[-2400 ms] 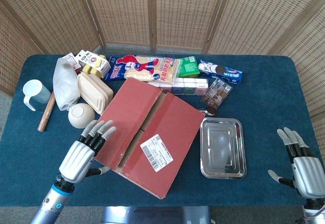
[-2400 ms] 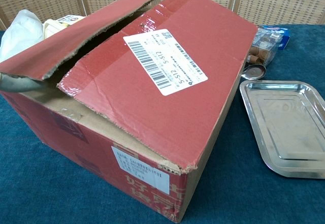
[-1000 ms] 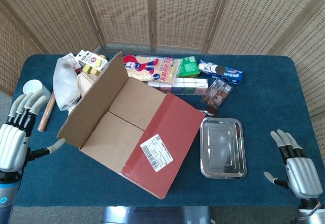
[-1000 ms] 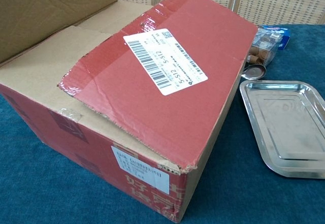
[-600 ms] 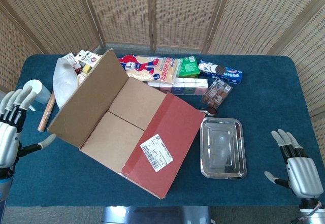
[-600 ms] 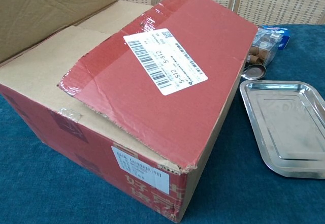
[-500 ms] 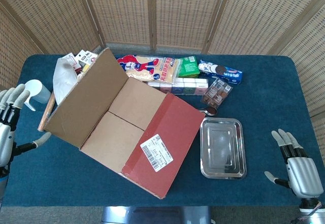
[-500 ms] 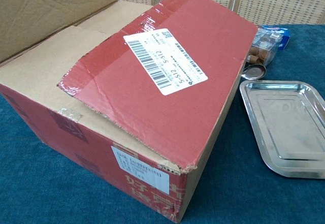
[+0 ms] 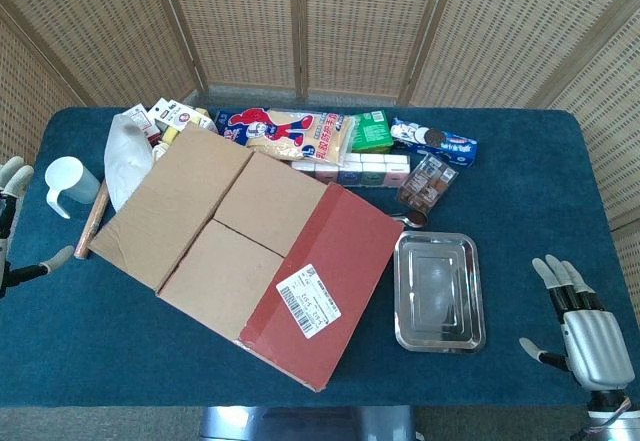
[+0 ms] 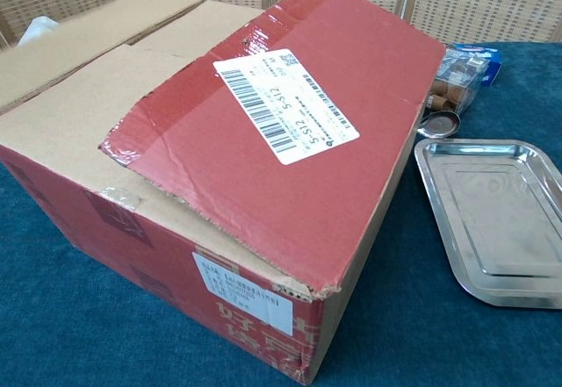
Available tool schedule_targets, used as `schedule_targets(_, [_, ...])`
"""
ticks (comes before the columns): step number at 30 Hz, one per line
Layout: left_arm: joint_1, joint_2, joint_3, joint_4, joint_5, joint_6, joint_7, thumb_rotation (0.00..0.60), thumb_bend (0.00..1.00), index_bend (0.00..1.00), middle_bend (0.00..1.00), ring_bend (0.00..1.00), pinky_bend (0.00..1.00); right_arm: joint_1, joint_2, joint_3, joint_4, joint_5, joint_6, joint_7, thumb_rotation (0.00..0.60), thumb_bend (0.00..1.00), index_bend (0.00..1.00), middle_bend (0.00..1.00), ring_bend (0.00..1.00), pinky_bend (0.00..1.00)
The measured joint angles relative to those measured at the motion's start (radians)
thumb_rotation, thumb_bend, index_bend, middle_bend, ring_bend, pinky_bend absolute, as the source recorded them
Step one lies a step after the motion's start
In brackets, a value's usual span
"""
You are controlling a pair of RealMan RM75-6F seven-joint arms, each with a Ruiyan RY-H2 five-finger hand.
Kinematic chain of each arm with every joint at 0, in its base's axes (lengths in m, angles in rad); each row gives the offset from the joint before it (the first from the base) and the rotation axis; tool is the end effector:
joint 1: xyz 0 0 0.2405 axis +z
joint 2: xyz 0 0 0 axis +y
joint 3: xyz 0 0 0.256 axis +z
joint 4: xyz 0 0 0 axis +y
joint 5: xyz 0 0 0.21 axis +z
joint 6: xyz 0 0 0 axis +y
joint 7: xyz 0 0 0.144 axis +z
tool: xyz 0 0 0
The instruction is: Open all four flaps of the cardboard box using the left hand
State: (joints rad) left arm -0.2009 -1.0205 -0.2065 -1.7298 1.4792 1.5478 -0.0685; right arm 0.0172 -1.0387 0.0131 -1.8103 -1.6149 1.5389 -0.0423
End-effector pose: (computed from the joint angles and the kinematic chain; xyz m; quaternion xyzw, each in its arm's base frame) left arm -0.2514 0.2389 0.2111 -0.5526 -0.3170 -0.5174 0.5714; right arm -0.2729 -0.1512 0.1647 0.5972 -0.3992 0.4189 0.5554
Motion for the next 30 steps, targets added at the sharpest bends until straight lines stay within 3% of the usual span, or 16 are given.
schedule_targets(4, [-0.019, -0.005, 0.013, 0.016, 0.006, -0.046, -0.009, 0.600, 0.12, 0.00, 0.00, 0.00, 0.00, 0.000, 0.000, 0.000, 0.001, 0.001, -0.001, 0.001, 0.600, 0.00, 0.00, 0.00, 0.00, 0.21])
schedule_targets(11, [-0.086, 0.011, 0.052, 0.022, 0.141, -0.124, -0.015, 0.600, 0.12, 0.00, 0.00, 0.00, 0.00, 0.000, 0.000, 0.000, 0.001, 0.001, 0.000, -0.003, 0.600, 0.00, 0.00, 0.00, 0.00, 0.21])
schedule_targets(19, [-0.171, 0.068, 0.083, -0.056, 0.180, -0.289, 0.076, 0.600, 0.12, 0.01, 0.00, 0.00, 0.00, 0.000, 0.000, 0.002, 0.000, 0.004, 0.001, -0.002, 0.600, 0.00, 0.00, 0.00, 0.00, 0.21])
schedule_targets(30, [-0.305, 0.144, 0.085, -0.174, 0.200, -0.488, 0.298, 0.600, 0.11, 0.17, 0.05, 0.00, 0.00, 0.000, 0.000, 0.003, 0.001, 0.006, 0.002, -0.003, 0.600, 0.00, 0.00, 0.00, 0.00, 0.21])
